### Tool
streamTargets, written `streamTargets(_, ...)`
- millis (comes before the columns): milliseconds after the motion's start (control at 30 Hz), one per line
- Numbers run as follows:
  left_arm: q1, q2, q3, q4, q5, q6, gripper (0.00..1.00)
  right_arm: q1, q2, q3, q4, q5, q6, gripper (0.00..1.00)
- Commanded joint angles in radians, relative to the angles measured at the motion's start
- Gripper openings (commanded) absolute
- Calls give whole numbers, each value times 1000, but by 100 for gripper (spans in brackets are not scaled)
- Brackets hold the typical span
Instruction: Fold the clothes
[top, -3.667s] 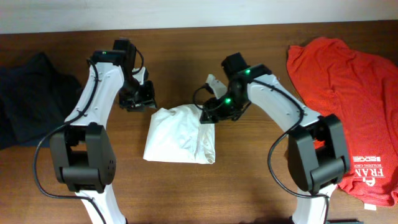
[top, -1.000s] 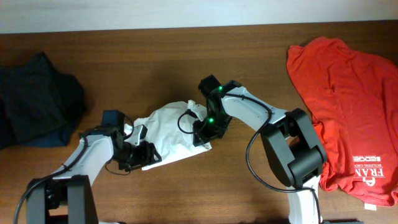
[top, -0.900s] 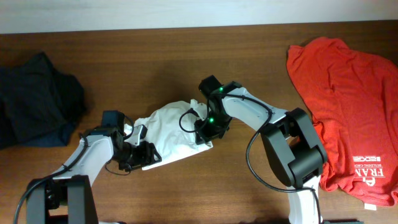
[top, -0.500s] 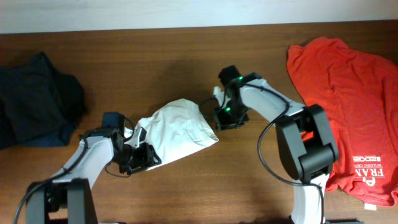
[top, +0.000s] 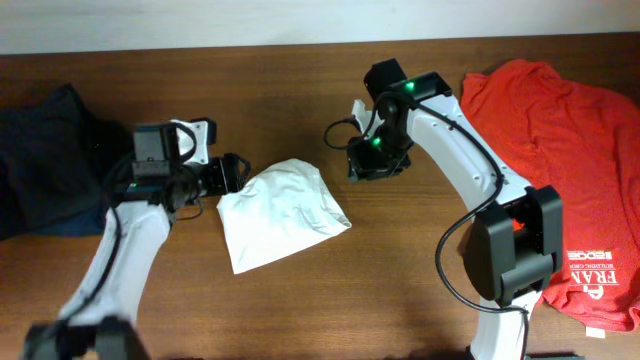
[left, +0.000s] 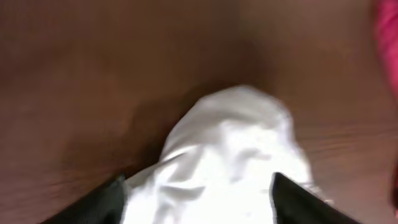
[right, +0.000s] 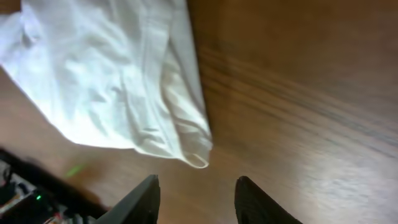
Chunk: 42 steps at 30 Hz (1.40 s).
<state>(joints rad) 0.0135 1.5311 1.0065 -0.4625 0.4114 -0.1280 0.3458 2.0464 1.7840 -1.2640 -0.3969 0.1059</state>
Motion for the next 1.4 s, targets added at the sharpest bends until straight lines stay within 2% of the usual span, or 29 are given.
streamTargets(0, 1, 149, -2, -47, -5, 9, 65, 48, -10, -53, 3, -63, 3, 43)
streamTargets(33, 1, 178, -2, -71, -11, 10, 63, 64, -9, -76, 19, -63, 3, 43)
streamTargets(100, 3, 217, -2, -112, -45, 9, 50, 90, -8, -122, 66, -63, 4, 43)
streamTargets(167, 5, 227, -2, -154, -105, 9, 45, 119, -6, -184, 138, -64, 4, 43)
streamTargets(300, 5, 227, -2, -257, -121, -7, 45, 187, 16, -350, 316, -63, 4, 42)
streamTargets(433, 5, 227, -2, -362, -121, -26, 43, 189, 21, -431, 417, -13, 8, 41)
streamTargets(567, 5, 227, -3, -527, -121, -40, 43, 156, 21, -439, 479, 174, 7, 42)
streamTargets(633, 5, 227, -3, -571, -120, -48, 44, 129, 21, -435, 514, 192, 7, 42)
streamTargets(767, 5, 217, -3, -612, -121, -74, 44, 83, 20, -382, 485, 192, 7, 42)
streamTargets(1033, 16, 52, 34, -608, -150, -74, 44, 65, 19, -231, 249, 199, 4, 43)
streamTargets(1133, 16, 35, 34, -608, -150, -74, 50, 66, 19, -229, 235, 161, 4, 42)
streamTargets(1233, 15, 35, 34, -486, -137, -63, 58, 66, 19, -229, 226, 127, 5, 41)
streamTargets(1267, 16, 38, 34, -422, -129, -35, 65, 66, 19, -229, 221, 120, 8, 41)
streamTargets(1300, 16, 43, 34, -334, -75, 9, 72, 66, 19, -229, 216, 119, 8, 41)
streamTargets(1367, 16, 73, 34, -236, 74, 68, 78, 66, 19, -229, 199, 120, 8, 41)
